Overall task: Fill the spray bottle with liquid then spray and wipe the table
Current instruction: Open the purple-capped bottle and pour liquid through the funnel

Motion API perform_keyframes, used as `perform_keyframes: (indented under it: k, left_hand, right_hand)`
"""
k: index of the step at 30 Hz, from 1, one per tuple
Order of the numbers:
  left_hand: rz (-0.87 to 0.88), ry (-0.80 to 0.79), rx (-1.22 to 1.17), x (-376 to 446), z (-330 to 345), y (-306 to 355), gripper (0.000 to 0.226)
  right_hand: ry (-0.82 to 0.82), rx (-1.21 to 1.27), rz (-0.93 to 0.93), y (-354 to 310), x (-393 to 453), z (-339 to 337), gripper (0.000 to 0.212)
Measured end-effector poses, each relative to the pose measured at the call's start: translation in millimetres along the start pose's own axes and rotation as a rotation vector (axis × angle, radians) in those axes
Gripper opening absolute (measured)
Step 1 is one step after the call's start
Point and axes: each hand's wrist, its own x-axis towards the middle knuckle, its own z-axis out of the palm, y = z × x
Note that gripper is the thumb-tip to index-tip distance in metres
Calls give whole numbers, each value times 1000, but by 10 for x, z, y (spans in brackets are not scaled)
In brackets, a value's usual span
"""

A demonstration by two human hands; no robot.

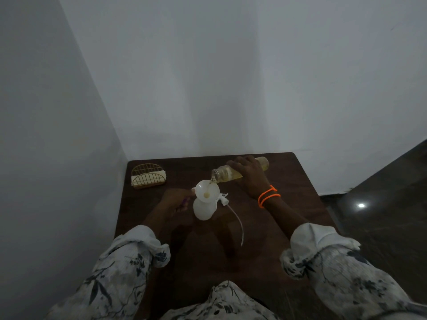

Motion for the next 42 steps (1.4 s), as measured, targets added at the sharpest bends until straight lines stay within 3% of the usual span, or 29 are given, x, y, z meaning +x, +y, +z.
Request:
perform_keyframes:
  k: [42]
  left_hand:
    - [3, -8, -4, -42, 14, 14, 17]
  right_hand:
    - [11, -20, 8, 67, 1, -10, 60]
